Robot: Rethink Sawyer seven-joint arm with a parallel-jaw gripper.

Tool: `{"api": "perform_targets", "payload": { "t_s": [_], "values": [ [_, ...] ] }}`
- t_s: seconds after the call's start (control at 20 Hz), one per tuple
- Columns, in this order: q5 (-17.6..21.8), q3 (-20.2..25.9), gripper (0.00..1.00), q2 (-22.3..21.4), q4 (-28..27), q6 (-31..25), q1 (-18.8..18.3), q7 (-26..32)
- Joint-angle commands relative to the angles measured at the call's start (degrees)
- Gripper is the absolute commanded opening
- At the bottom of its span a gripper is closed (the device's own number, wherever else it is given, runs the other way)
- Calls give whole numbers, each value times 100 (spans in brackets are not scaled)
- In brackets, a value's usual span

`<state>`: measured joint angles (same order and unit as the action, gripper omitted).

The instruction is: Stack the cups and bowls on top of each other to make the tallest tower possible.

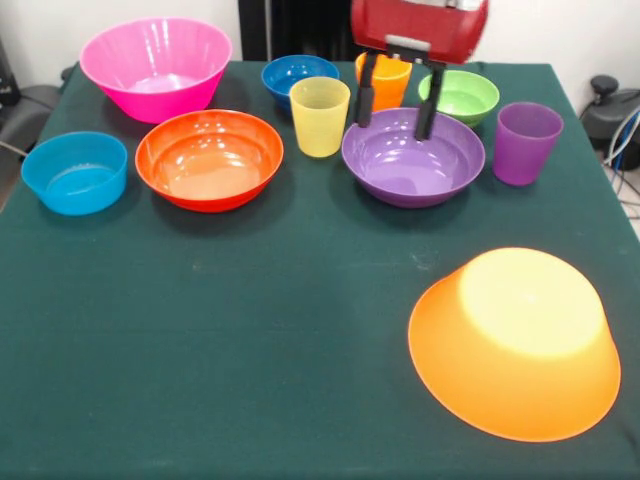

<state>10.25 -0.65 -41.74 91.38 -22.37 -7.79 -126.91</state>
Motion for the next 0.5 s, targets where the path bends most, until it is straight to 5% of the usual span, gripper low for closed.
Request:
{"api": "perform_targets", "payload": {
  "t_s": [0.05,0.5],
  "values": [
    [424,619,100,73,254,-116,-33,472],
    [257,592,100,384,177,1,24,61]
  ]
}}
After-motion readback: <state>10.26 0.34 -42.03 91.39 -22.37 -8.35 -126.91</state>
